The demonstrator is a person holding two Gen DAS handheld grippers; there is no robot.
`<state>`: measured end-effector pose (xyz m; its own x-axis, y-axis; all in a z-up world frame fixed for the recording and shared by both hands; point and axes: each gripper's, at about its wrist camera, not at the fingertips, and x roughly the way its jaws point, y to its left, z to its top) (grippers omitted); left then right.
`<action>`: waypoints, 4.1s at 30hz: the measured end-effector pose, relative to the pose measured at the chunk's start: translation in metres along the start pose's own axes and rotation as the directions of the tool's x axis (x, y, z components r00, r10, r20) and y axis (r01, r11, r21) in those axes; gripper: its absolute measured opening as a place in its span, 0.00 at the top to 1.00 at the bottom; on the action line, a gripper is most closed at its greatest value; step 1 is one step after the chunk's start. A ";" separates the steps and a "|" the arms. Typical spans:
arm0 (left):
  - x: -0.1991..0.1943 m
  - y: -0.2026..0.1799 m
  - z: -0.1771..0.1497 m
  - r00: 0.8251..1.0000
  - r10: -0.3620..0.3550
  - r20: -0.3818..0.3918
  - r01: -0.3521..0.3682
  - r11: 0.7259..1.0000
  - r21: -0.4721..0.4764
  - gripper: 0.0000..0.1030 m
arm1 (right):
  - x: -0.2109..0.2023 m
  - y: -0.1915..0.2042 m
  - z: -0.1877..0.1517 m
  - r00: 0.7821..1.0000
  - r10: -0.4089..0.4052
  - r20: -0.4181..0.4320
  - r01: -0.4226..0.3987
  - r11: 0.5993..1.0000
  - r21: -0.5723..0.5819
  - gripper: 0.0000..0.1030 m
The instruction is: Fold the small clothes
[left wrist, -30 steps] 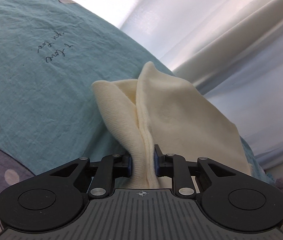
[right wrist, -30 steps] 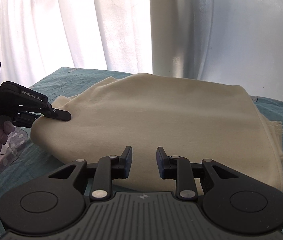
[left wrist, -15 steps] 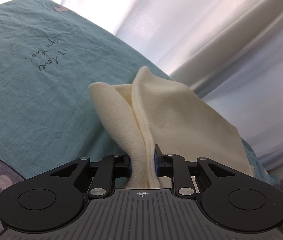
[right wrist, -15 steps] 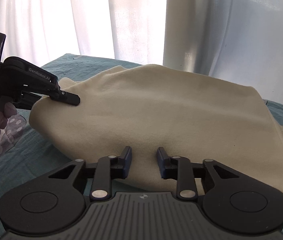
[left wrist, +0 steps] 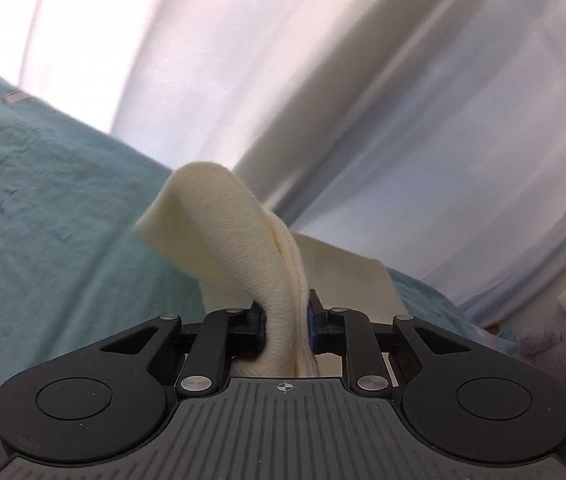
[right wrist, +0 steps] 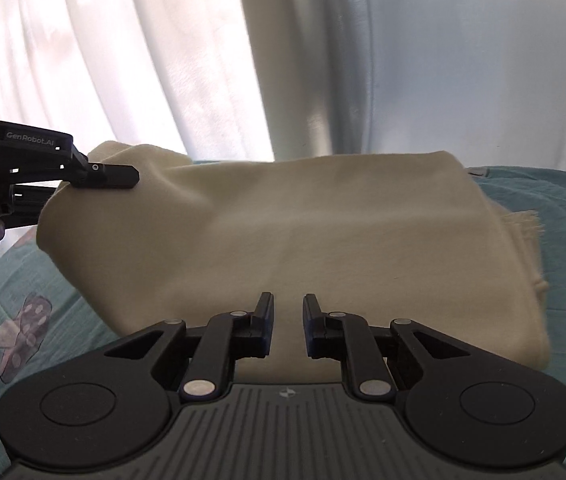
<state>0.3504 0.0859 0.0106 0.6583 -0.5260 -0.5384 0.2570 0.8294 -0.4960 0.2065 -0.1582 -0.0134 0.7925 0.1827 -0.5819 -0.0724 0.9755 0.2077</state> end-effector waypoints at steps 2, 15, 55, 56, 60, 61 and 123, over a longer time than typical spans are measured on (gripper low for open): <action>0.016 -0.026 -0.005 1.000 -0.019 -0.017 0.020 0.998 0.061 0.80 | -0.010 -0.014 0.003 0.999 -0.025 0.023 0.024 0.999 0.036 0.85; 0.074 -0.071 -0.059 0.991 -0.014 -0.130 0.037 0.984 0.172 0.63 | -0.017 -0.052 -0.005 0.998 -0.067 -0.018 0.069 0.990 0.120 0.85; 0.022 -0.028 -0.086 0.973 0.157 -0.171 -0.137 0.983 0.122 0.29 | 0.050 -0.052 0.039 0.952 0.280 -0.121 -0.232 0.923 0.306 0.77; 0.022 -0.028 -0.086 0.973 0.151 -0.176 -0.129 0.983 0.130 0.29 | 0.050 -0.053 0.039 0.951 0.286 -0.119 -0.239 0.922 0.304 0.76; 0.028 -0.029 -0.087 0.968 0.166 -0.189 -0.137 0.978 0.155 0.29 | 0.059 -0.054 0.042 0.938 0.318 -0.142 -0.258 0.908 0.329 0.60; 0.030 -0.029 -0.087 0.968 0.167 -0.190 -0.139 0.978 0.153 0.29 | 0.061 -0.051 0.043 0.940 0.310 -0.146 -0.253 0.916 0.312 0.64; 0.104 -0.031 -0.044 0.960 -0.058 -0.274 0.036 0.996 -0.085 0.27 | 0.006 -0.183 0.028 0.996 0.058 -0.061 -0.025 0.897 0.441 0.40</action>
<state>0.3801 -0.0026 -0.0597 0.4230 -0.6050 -0.6746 0.2195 0.7907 -0.5715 0.2416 -0.3389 -0.0334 0.7488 0.2460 -0.6155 0.1821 0.8165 0.5478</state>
